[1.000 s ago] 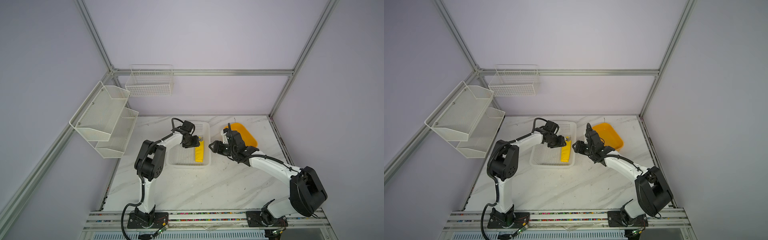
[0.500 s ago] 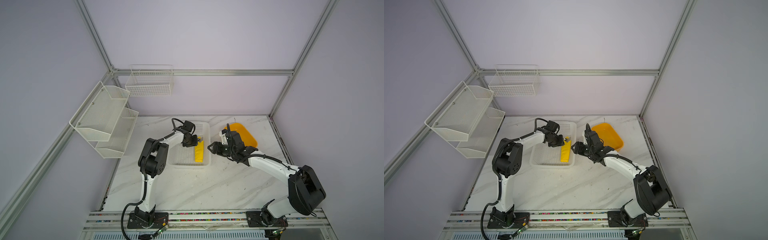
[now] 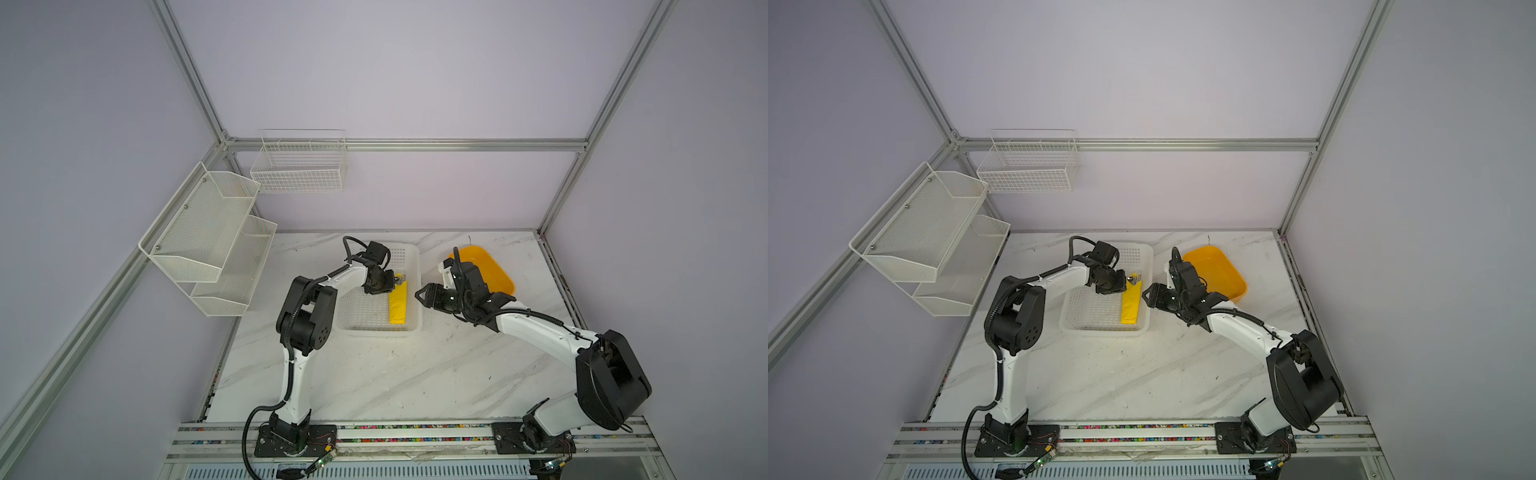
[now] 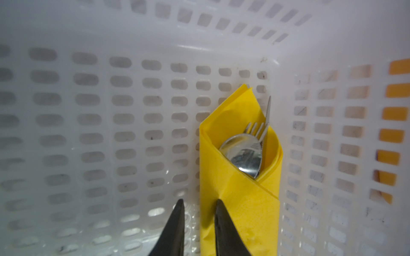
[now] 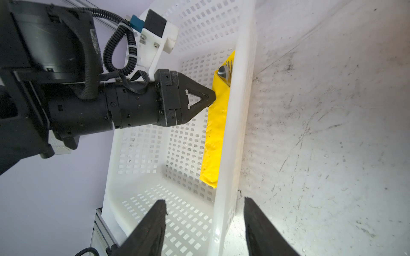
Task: Place the utensils on the paper napkin and roll it up
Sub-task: 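Open the left gripper to release the roll and lift away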
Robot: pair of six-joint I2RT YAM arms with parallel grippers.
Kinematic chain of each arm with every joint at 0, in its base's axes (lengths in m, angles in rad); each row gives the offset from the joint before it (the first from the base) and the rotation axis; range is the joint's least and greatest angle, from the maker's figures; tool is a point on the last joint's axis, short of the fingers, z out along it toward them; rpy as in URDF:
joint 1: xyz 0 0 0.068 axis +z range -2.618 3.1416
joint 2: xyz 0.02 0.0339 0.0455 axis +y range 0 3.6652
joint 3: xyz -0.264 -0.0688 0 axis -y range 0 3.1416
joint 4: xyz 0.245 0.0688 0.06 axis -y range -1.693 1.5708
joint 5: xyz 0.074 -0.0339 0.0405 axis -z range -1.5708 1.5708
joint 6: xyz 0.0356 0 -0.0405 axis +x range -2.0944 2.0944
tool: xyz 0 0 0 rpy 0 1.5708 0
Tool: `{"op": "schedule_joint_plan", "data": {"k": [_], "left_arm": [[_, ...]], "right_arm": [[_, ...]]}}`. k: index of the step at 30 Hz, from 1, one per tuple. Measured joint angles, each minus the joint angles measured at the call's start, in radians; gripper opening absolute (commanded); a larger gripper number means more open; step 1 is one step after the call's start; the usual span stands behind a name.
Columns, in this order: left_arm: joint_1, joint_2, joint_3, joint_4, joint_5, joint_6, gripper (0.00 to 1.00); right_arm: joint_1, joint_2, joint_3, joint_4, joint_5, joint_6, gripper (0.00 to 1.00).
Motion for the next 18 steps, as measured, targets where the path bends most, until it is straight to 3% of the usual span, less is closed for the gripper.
{"op": "schedule_joint_plan", "data": {"k": [8, 13, 18], "left_arm": [[0.0, -0.072, -0.001, -0.016, -0.01, 0.011, 0.39], [-0.001, -0.267, -0.065, 0.033, -0.021, 0.018, 0.4], [-0.001, -0.485, -0.224, 0.124, -0.033, 0.017, 0.4]], "right_arm": [[0.0, -0.175, -0.006, -0.003, 0.125, -0.018, 0.59], [0.0, -0.294, -0.034, 0.001, 0.231, -0.027, 0.6], [0.0, -0.396, -0.099, -0.002, 0.333, -0.047, 0.63]]}}
